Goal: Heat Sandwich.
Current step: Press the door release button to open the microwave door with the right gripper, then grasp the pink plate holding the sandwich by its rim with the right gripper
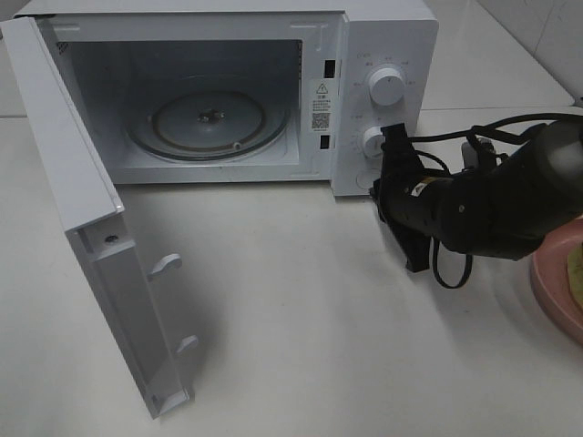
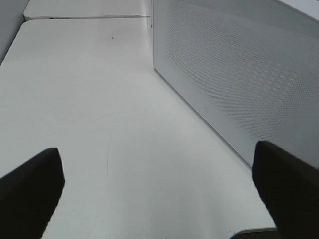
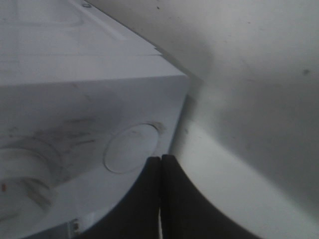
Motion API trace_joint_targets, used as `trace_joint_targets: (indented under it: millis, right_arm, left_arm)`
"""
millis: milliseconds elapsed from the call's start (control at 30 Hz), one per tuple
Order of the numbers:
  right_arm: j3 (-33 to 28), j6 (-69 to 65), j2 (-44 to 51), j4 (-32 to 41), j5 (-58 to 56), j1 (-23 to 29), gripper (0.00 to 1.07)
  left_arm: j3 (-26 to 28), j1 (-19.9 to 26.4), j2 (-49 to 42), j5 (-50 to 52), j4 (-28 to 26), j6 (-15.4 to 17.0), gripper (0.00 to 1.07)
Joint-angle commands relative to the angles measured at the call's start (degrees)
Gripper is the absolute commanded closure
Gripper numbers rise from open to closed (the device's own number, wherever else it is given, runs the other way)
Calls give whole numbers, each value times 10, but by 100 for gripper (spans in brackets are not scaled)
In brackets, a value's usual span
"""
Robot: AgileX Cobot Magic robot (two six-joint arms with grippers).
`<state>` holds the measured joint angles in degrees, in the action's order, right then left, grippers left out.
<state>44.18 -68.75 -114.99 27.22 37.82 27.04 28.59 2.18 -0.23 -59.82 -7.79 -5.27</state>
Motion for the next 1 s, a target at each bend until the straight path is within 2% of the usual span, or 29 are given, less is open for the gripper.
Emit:
trace_joint_targets:
  millis: [33,167,233,467,600,700,767,800,1000]
  right_arm:
    - [-35,-1,38,-42,-16,-3,107]
    - [-50,2,66,-72,-35,-3,107]
    - [-59,15,95,-117,-79,-3,107]
    - [-60,56,154,-176,-206,-3,107]
    - [-57,162,186,-179,-285,-3,107]
    - [-49,308,215,-177,-378,-5,107]
    - [-46,336,222,-177,-399,-5,107]
    - [-38,405,235,-177,-451,-5,106]
    - [-19,595,262,-196,-572,-5,104]
  left_arm:
    - [-3,0,-15,5,-2,2,10]
    - [-3,0,-15,5,-2,2,10]
    - [-3,0,-15,5,-2,2,10]
    - [-3,0,-15,5,-2,2,10]
    - [-3,0,-15,5,-2,2,10]
    - [-3,0,-15,5,-2,2,10]
    - [-3,0,-15,5,-2,2,10]
    - [-3,0,-15,5,-2,2,10]
    - [-3,0,-15,5,-2,2,10]
